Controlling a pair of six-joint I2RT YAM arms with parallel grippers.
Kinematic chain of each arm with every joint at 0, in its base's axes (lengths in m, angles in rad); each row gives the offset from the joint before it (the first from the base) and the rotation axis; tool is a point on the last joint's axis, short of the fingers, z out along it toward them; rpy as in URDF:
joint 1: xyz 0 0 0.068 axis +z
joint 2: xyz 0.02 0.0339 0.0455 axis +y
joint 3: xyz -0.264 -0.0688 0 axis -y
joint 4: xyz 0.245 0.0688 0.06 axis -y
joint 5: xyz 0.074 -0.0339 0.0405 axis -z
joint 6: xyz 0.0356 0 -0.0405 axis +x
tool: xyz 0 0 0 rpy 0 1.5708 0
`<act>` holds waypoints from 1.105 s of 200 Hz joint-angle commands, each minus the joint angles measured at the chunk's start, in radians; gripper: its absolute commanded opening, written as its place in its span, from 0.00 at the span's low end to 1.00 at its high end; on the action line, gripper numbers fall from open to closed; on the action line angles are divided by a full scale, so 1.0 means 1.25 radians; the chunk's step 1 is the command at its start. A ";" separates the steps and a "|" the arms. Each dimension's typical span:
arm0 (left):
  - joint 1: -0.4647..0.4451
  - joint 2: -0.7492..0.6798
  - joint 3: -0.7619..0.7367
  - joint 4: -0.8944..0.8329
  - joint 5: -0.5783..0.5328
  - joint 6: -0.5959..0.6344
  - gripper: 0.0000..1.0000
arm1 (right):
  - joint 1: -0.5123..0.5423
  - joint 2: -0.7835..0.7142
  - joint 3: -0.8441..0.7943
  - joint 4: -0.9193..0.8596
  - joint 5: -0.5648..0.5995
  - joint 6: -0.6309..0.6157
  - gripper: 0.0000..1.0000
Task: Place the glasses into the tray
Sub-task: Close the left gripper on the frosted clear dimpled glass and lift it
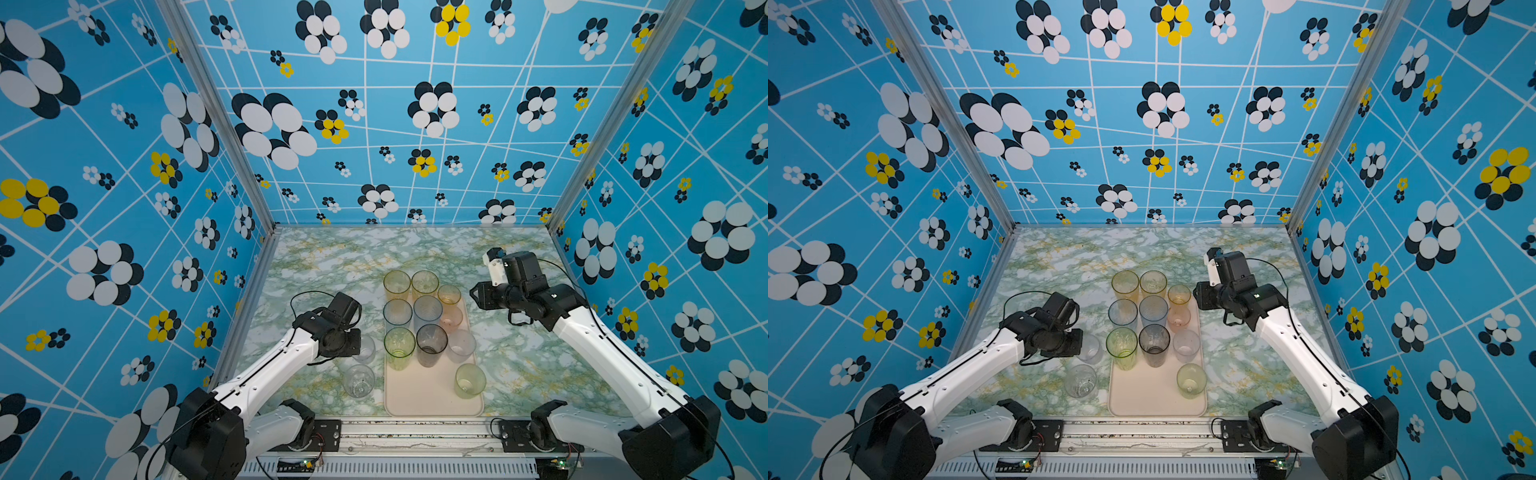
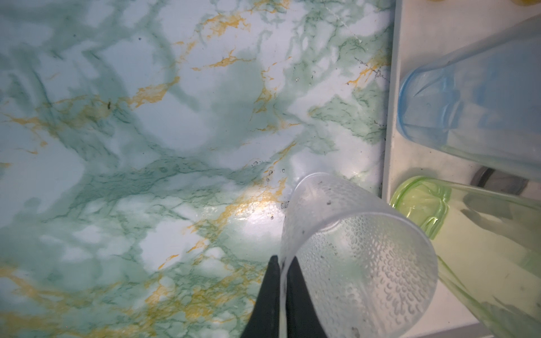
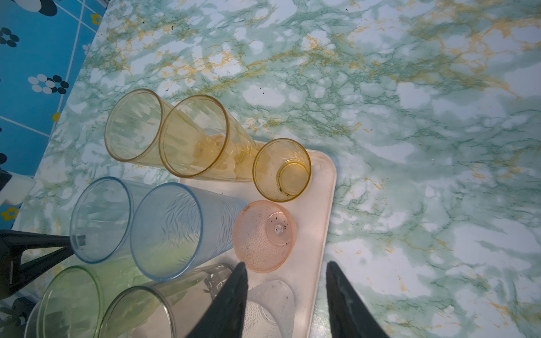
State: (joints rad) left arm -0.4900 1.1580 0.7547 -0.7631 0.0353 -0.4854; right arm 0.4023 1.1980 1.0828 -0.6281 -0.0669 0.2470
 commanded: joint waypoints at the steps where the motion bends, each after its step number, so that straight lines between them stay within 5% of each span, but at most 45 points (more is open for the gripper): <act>1: 0.005 0.002 0.034 -0.032 -0.027 0.025 0.06 | -0.006 -0.002 -0.014 0.008 -0.006 -0.002 0.46; 88: 0.066 -0.074 0.148 -0.080 -0.093 0.119 0.05 | -0.045 -0.037 -0.031 -0.017 0.027 0.013 0.46; 137: 0.080 -0.139 0.351 -0.195 -0.092 0.205 0.04 | -0.071 -0.024 -0.012 -0.023 0.031 0.005 0.46; 174: 0.001 -0.148 0.524 -0.313 -0.050 0.259 0.05 | -0.099 -0.003 0.011 -0.008 0.023 0.008 0.45; 221: -0.205 -0.154 0.623 -0.404 0.011 0.295 0.05 | -0.149 0.033 0.043 0.010 -0.028 0.029 0.45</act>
State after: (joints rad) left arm -0.6525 0.9604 1.4845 -1.1530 -0.0189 -0.1661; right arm 0.2329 1.2171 1.0946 -0.6342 -0.0650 0.2588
